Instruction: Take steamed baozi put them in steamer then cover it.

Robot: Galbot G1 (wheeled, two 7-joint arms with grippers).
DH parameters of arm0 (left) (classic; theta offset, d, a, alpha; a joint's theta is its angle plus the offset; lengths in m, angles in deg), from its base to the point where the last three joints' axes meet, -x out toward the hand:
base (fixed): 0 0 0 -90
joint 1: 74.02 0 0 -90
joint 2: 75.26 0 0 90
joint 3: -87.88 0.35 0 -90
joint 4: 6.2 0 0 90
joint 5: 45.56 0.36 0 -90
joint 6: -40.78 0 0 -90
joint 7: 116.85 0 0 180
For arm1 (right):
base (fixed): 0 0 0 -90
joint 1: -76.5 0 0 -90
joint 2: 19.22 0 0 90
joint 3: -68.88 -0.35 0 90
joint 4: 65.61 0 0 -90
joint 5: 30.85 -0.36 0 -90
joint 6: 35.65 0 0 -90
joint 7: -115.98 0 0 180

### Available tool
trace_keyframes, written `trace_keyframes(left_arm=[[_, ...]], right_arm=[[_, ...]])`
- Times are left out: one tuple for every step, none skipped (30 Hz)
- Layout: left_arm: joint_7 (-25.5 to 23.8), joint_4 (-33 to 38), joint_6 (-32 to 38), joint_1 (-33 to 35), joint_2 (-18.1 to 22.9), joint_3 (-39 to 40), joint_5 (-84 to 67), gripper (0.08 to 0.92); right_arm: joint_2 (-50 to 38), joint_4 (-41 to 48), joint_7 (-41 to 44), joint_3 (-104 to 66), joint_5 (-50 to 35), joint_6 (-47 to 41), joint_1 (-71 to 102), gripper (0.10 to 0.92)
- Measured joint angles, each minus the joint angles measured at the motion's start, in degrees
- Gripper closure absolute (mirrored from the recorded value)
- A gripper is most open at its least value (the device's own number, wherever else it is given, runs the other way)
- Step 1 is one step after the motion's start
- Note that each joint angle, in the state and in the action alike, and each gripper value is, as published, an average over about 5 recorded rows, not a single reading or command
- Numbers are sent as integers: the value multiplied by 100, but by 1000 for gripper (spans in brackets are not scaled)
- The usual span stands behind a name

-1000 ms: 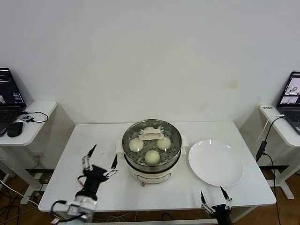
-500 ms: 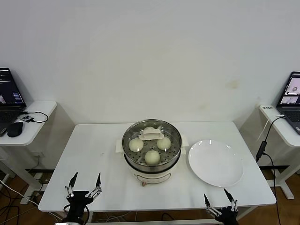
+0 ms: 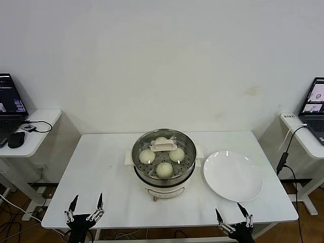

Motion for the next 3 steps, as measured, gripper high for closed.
trace_keyframes(left_arm=[[-4,-9,9,-4,11,-3,-7,177],[-5,-14,13,-6,16,-5,-11,177],[-7,-17,16,-9,22,-6,-13,177]], right_arm=[[1,-23,-12,13,2,-9,1,202],[2,-35,-19,19,4,-14,2,202],[2,-45,-24,25,5,-18,2,203]])
